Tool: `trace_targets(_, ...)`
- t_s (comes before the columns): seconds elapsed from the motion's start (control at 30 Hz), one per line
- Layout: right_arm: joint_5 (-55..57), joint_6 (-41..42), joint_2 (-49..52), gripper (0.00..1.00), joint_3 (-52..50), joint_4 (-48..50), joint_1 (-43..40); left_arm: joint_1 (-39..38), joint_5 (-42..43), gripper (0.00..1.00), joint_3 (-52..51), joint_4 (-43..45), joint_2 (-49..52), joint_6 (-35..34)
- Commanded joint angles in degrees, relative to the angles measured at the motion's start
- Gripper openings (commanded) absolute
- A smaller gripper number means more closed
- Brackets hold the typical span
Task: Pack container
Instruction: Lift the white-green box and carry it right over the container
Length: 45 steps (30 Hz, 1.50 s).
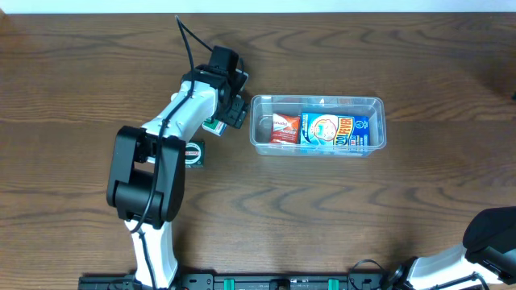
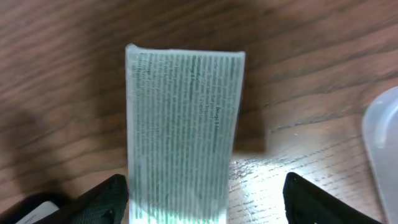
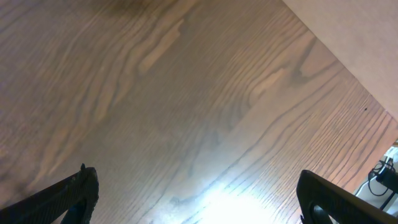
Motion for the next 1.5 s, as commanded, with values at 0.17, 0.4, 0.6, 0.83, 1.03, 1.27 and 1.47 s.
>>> trace_targets(0.17,0.26,-0.37,-0.48,0.99,0.31,-0.04,-0.48,0.33,0.33,0.7,0.2,0.09,1.44,0.55)
trace_targets(0.4,0.26,-0.39,-0.48,0.99,0.31,-0.04,-0.48,0.98,0.31,0.56,0.2,0.09,1.44,0.55)
trace_targets(0.6,0.26,-0.37,-0.48,0.99,0.31,-0.04,-0.48,1.11,0.33,0.53,0.2,0.07,1.44,0.52)
trace_targets(0.83,0.26,-0.37,-0.48,0.99,0.31,-0.04,-0.48,1.11,0.33,0.53,0.2,0.07,1.36,0.55)
trace_targets(1.03,0.26,-0.37,-0.48,0.99,0.31,-0.04,-0.48,1.11,0.31,0.44,0.22,0.07,-0.09,0.55)
trace_targets(1.27,0.26,-0.37,-0.48,0.99,0.31,-0.04,-0.48,1.11,0.31,0.44,0.22,0.04,-3.82,0.55)
trace_targets(1.47,0.26,-0.37,-0.48,0.99,0.31,-0.04,-0.48,1.05,-0.9,0.44,0.33,0.09,-9.31,0.55)
